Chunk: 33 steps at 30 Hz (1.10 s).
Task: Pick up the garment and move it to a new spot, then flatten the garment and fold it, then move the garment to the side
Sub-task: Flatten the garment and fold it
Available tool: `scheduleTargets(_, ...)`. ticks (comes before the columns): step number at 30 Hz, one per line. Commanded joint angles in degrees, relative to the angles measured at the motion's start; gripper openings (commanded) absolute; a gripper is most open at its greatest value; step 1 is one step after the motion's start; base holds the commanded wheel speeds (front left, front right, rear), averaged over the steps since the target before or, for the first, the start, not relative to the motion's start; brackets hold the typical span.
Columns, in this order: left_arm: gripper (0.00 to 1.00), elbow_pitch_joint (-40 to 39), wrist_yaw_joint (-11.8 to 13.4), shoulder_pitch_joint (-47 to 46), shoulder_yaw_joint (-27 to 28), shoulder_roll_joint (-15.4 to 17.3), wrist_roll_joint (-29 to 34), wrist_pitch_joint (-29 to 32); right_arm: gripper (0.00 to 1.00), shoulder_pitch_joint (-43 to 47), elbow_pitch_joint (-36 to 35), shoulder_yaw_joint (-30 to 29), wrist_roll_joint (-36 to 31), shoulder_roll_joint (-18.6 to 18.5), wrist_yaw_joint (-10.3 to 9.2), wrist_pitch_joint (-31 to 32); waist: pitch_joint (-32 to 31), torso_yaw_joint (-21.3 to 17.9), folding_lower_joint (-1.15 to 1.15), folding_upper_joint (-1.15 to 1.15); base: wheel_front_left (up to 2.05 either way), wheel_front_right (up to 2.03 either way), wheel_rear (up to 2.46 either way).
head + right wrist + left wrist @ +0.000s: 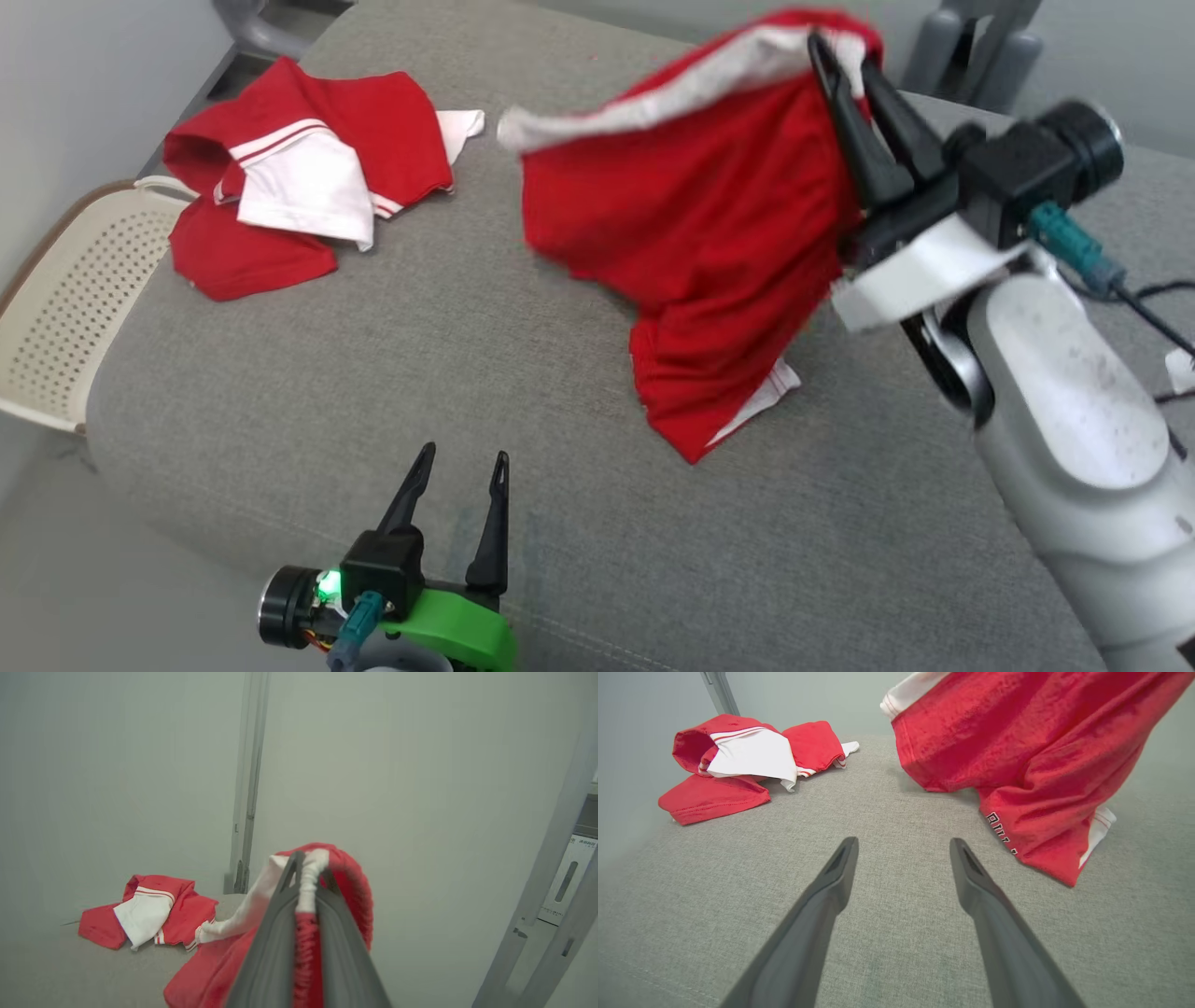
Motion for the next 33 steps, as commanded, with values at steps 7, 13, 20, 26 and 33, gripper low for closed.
scheduleTargets(7,1.0,-0.6,-0.5,-2.6,3.2,0.1,0.7,0.0,0.0,20.6,1.2,-2.6,1.6,-1.4,-0.09,0.0,-0.7,-11.6,0.0,0.0,0.0,0.0,0.0)
scheduleTargets(13,1.0,0.2,-1.3,-4.2,4.4,0.2,1.2,0.0,0.22,29.8,4.4,-8.3,-0.4,0.5,-0.1,0.0,-0.8,-17.3,0.0,0.0,0.0,0.0,0.0)
scheduleTargets(20,1.0,0.9,-0.4,-5.3,7.0,0.2,-0.4,0.0,1.0,33.0,5.2,-15.7,-5.4,5.0,-0.1,0.0,0.3,-22.9,0.0,0.0,0.0,0.0,0.0)
scheduleTargets(26,1.0,1.7,0.2,-5.0,8.6,0.2,-0.1,0.0,1.0,34.4,1.7,-21.8,-9.7,9.2,-0.1,0.0,-0.5,-25.4,0.0,0.0,0.0,0.0,0.0)
scheduleTargets(33,1.0,2.5,1.2,-3.8,11.5,0.2,1.4,0.0,1.0,34.5,-2.9,-24.7,-10.9,12.0,-0.09,0.0,-1.9,-27.0,0.0,0.0,0.0,0.0,0.0)
